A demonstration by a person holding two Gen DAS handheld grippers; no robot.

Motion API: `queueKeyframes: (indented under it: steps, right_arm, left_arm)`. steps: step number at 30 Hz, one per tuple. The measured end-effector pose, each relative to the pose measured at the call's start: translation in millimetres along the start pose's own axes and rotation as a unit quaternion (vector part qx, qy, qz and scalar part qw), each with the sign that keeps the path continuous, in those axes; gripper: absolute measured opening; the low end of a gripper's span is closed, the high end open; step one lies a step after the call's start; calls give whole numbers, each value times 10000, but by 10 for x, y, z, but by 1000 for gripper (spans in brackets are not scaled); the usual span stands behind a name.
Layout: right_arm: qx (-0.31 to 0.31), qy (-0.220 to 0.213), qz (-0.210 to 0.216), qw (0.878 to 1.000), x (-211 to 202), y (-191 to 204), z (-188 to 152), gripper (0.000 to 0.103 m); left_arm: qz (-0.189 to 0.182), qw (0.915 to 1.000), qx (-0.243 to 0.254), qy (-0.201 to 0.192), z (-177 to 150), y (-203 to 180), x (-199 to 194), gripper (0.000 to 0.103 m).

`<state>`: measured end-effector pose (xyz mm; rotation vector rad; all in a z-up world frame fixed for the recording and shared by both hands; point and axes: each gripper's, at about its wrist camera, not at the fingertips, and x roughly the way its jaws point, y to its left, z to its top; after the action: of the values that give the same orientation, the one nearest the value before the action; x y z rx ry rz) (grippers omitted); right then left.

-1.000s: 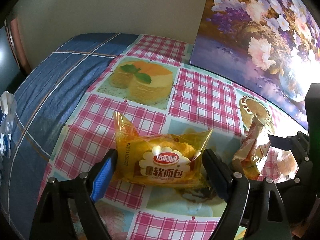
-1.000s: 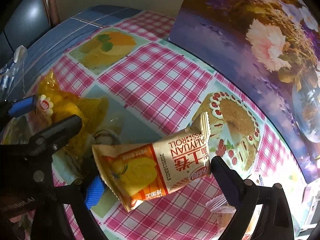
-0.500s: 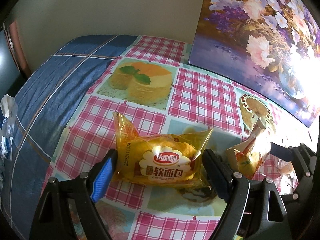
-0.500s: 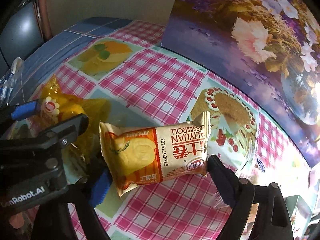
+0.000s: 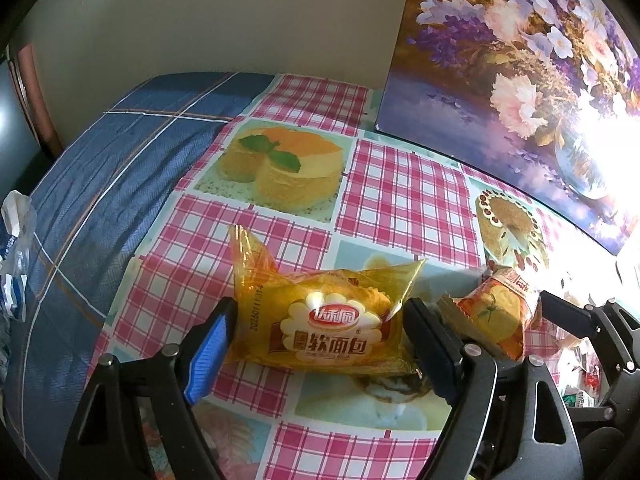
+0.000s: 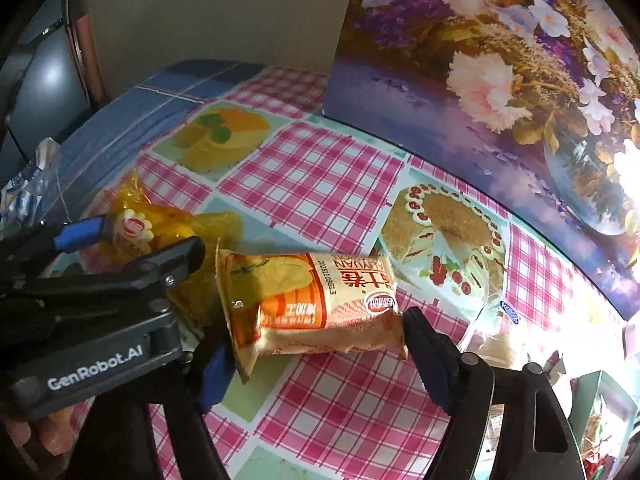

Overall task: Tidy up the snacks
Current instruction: 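Lift both held bags and carry them toward the white tray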

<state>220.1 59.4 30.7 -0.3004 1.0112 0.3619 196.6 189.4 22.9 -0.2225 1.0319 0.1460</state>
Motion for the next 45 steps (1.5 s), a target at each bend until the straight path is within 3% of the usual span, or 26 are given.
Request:
queueKeyframes:
  steps: [14,30,45]
  right_arm:
    - [-106,-115,-37,9999,-60,38,-51,69]
    - [-106,-400,-251,9988,-399,-24,-112,69]
    - [260,-379,-703,9965,-855,-543,-402,69]
  left_arm:
    - [-73,10000,-34,-31,4,5,-18,79]
    - [-62,9996,16,-275,47,-24,-224,78]
    - [-267,9936,782,-773,105,-633,-633,78]
